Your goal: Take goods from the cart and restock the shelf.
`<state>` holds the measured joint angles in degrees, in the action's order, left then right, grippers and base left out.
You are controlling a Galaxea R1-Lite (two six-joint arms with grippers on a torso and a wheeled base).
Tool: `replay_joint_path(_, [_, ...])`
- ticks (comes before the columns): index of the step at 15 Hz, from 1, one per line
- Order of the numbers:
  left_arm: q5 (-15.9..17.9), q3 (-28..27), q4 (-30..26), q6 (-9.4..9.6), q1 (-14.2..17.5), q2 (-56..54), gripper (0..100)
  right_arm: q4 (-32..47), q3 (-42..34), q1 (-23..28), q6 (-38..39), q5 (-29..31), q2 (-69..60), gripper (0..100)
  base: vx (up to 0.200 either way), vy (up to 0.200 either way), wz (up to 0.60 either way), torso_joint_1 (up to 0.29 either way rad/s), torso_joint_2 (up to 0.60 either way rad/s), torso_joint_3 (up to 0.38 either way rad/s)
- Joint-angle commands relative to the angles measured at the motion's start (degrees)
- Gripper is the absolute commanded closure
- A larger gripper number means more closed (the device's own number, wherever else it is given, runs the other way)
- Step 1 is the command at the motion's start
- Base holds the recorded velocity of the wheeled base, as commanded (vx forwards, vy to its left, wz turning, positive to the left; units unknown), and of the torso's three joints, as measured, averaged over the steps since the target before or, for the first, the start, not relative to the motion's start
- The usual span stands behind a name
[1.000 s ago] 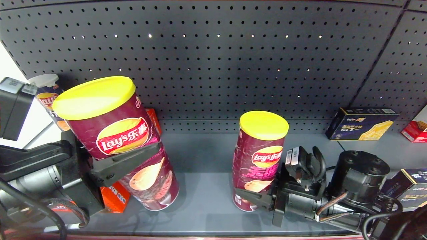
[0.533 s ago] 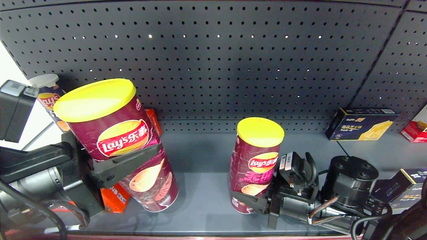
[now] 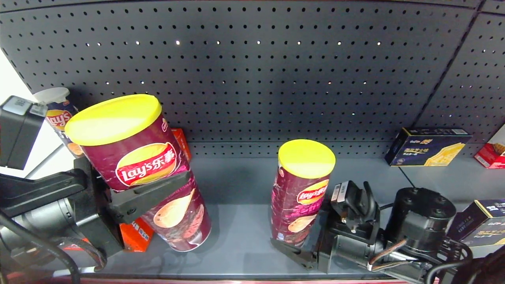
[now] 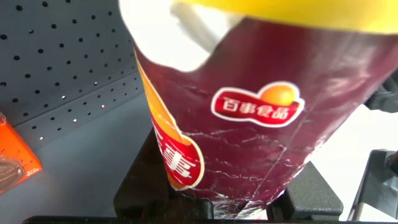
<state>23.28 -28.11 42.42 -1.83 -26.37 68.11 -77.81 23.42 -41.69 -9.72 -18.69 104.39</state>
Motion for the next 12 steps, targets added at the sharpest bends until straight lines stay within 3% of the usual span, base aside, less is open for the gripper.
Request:
replay_joint_path(1, [0.0,0.2,0.0,-0.02,0.0,0.1,100,-0.1,-2.9,0.6,0.0,1.2,-5.1,0,0.0,0.0,0.0,0.0,0.0,0.0])
replay_joint_path(8, [0.0,0.9,-0.1,-0.02,-0.1,-0.1,100,0.4,-16.2,3.0,-0.1,1.2,-20.1,0,0.0,0.0,0.0,0.0,0.0,0.0])
replay_joint_path(11, [0.0,1.4,0.0,0.07,-0.2,-0.2,100,0.6,-18.6,7.4,-0.7,1.1,-26.4,0,0.0,0.0,0.0,0.0,0.0,0.0])
replay_joint_path(12, [0.0,1.3,0.0,0.07,-0.2,-0.2,100,0.7,-18.6,11.0,-0.9,1.2,-28.7,0,0.0,0.0,0.0,0.0,0.0,0.0])
